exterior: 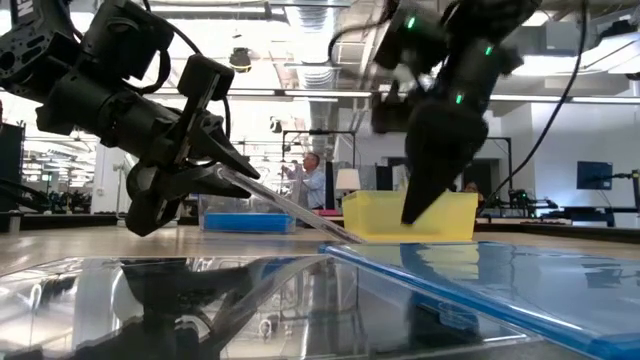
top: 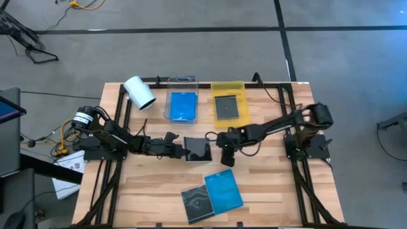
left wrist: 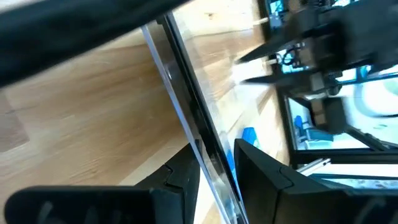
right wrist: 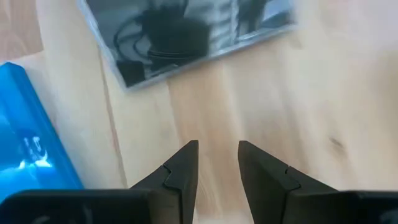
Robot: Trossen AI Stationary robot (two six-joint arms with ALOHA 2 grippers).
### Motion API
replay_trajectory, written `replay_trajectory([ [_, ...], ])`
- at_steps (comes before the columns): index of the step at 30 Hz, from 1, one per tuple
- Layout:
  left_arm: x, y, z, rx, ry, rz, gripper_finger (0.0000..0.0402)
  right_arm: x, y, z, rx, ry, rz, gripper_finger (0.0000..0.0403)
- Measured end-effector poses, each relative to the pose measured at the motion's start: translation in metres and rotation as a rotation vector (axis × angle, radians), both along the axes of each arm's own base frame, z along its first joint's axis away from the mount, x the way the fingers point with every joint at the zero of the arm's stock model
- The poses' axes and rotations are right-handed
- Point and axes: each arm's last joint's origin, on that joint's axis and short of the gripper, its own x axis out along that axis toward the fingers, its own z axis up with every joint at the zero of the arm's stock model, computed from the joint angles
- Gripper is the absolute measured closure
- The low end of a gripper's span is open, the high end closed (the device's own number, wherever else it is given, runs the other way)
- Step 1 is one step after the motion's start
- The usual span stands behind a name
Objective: Pick & place jewel cases by type
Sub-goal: Put the left black CD case into the yellow bin
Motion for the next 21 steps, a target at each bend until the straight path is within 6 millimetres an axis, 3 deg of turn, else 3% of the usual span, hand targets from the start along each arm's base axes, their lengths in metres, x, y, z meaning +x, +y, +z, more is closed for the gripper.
replay_trajectory([
  [12, 0.0, 0.0, 0.0, 0.0, 0.002, 0.001, 0.0311, -0.074, 0.0, 0.094, -0.154, -0.078, -0.268, 0.0294],
  [17, 0.0, 0.0, 0.0, -0.001, -0.003, 0.001, 0.0311, -0.093, 0.0, 0.116, -0.186, -0.181, -0.369, 0.0294],
  [21, 0.001, 0.0, 0.002, 0.001, -0.022, -0.002, 0.0311, -0.097, 0.002, 0.12, -0.193, -0.21, -0.379, 0.0294],
])
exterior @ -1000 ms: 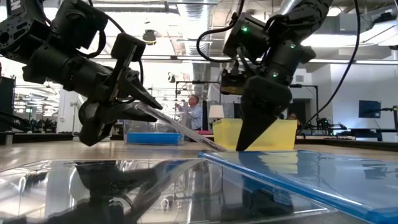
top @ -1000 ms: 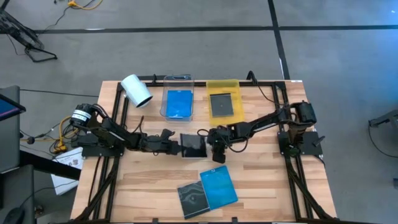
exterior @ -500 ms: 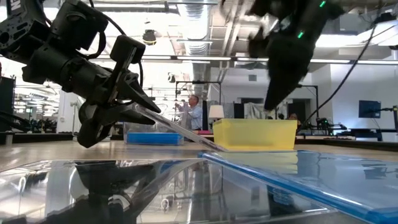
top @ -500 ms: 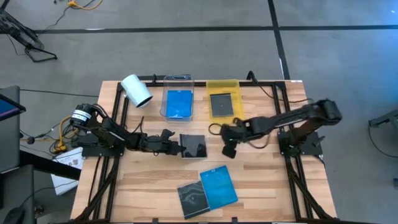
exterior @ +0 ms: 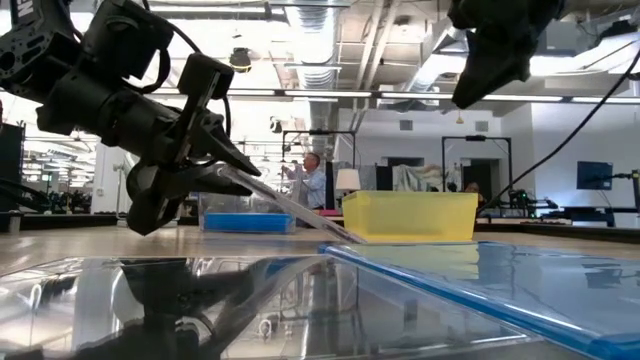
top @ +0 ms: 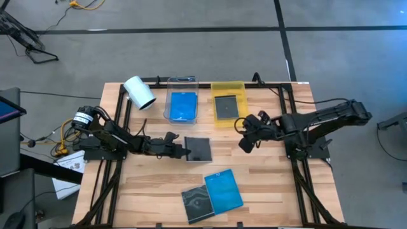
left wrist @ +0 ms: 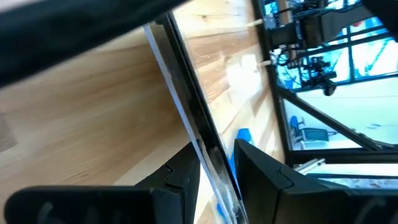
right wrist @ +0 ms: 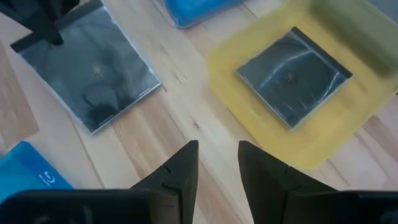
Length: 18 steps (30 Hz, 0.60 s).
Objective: Pick & place jewel cases by type
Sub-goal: Put the left black CD case into the yellow bin
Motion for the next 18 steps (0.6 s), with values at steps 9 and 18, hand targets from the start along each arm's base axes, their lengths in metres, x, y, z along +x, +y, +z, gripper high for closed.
replay_trajectory([
  [9, 0.002, 0.0, 0.004, 0.018, -0.042, -0.01, 0.0322, 0.015, 0.003, -0.019, -0.01, 0.085, 0.002, 0.0294],
  [18, 0.002, -0.001, 0.004, 0.019, -0.041, -0.029, 0.036, 0.025, 0.005, -0.036, 0.0, 0.153, -0.013, 0.0294],
])
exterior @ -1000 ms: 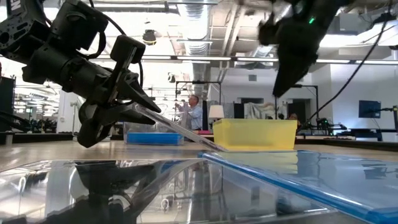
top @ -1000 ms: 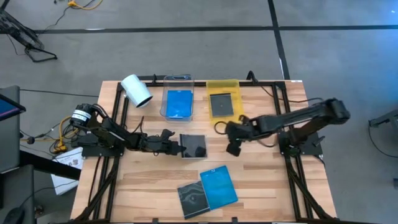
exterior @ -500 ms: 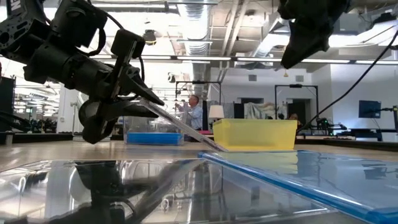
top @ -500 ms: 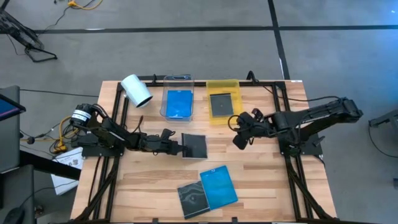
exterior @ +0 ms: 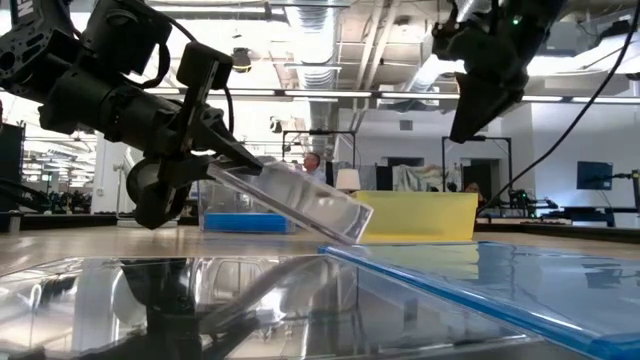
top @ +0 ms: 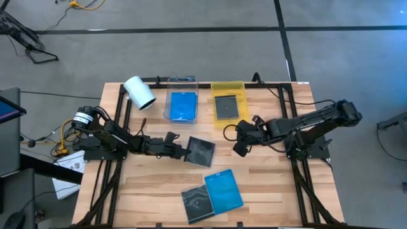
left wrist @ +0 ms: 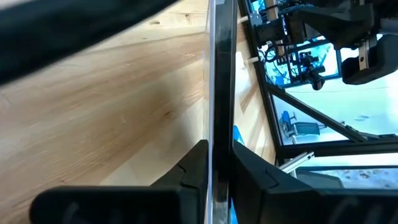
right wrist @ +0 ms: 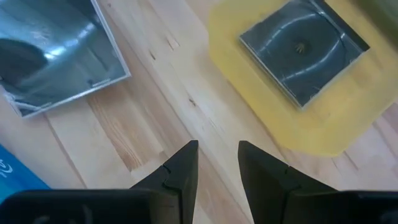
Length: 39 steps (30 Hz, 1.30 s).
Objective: Pick & place jewel cases by type
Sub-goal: Put the left black CD case into the yellow bin
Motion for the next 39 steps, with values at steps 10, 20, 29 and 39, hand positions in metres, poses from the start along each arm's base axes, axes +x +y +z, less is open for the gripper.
replay_trajectory([
  [10, 0.001, 0.0, 0.002, 0.008, -0.015, -0.014, 0.0358, 0.0, 0.0, 0.002, 0.009, -0.021, -0.018, 0.0294],
  [20, 0.003, -0.001, 0.012, 0.004, -0.123, -0.026, 0.0357, -0.001, 0.0, 0.002, 0.014, -0.023, -0.031, 0.0294],
  [29, 0.005, -0.002, 0.023, -0.008, -0.233, -0.044, 0.0356, -0.005, 0.009, 0.001, 0.025, -0.008, -0.037, 0.0294],
  [39, 0.014, -0.004, 0.04, 0.006, -0.362, -0.063, 0.0356, -0.038, 0.034, 0.019, 0.026, -0.072, -0.072, 0.0294],
])
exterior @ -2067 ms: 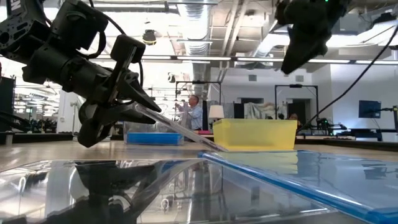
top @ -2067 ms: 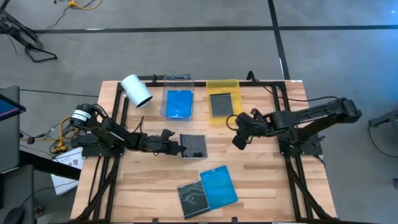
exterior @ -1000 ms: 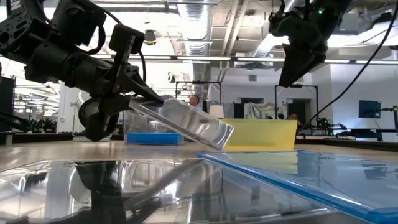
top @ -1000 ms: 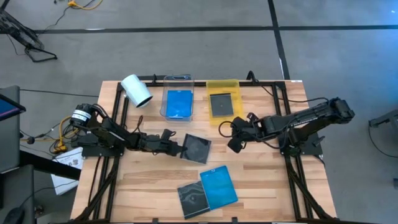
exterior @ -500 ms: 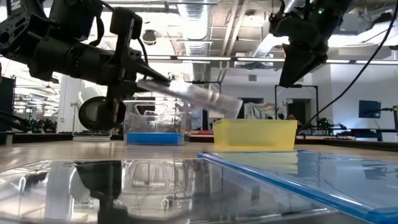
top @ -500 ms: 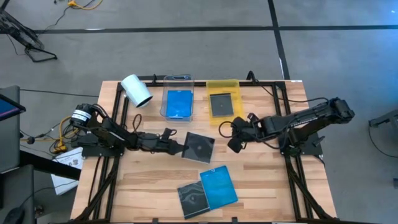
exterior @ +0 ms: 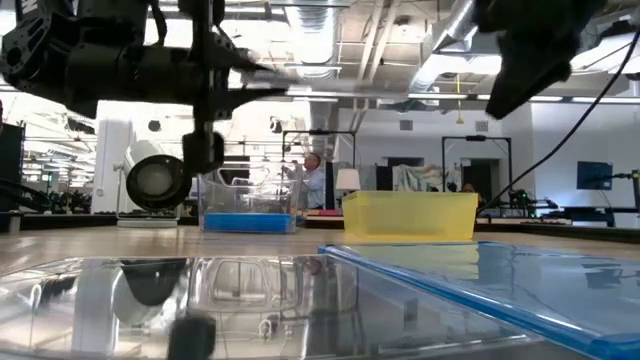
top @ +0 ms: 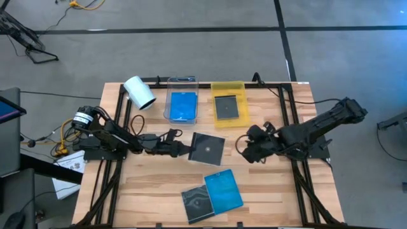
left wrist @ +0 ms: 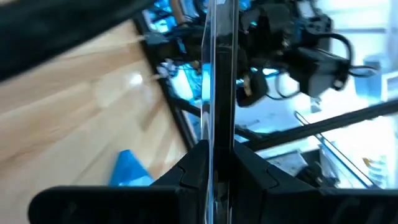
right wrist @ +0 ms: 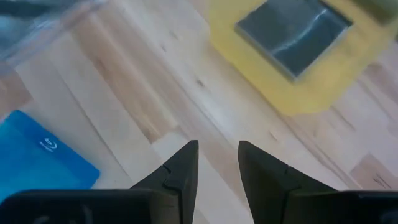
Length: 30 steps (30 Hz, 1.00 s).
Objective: Pick & place jewel cases by type
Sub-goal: Put the left black CD case into the yellow bin
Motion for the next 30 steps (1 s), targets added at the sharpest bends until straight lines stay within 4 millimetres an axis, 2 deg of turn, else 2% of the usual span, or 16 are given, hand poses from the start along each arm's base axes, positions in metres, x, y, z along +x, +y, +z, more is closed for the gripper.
replay_trajectory([
  [8, 0.026, 0.005, 0.028, 0.064, -0.101, -0.045, 0.0356, -0.037, 0.007, 0.017, -0.024, -0.082, -0.081, 0.0294],
  [16, 0.056, 0.016, 0.054, 0.138, -0.099, -0.113, 0.0356, -0.053, 0.017, 0.018, -0.035, -0.092, -0.099, 0.0294],
  [22, 0.076, 0.034, 0.073, 0.2, -0.051, -0.146, 0.0356, -0.068, 0.03, 0.02, -0.038, -0.154, -0.087, 0.0294],
  [30, 0.089, 0.076, 0.093, 0.253, -0.014, -0.12, 0.0356, -0.089, 0.046, 0.02, 0.004, -0.183, -0.039, 0.0294],
])
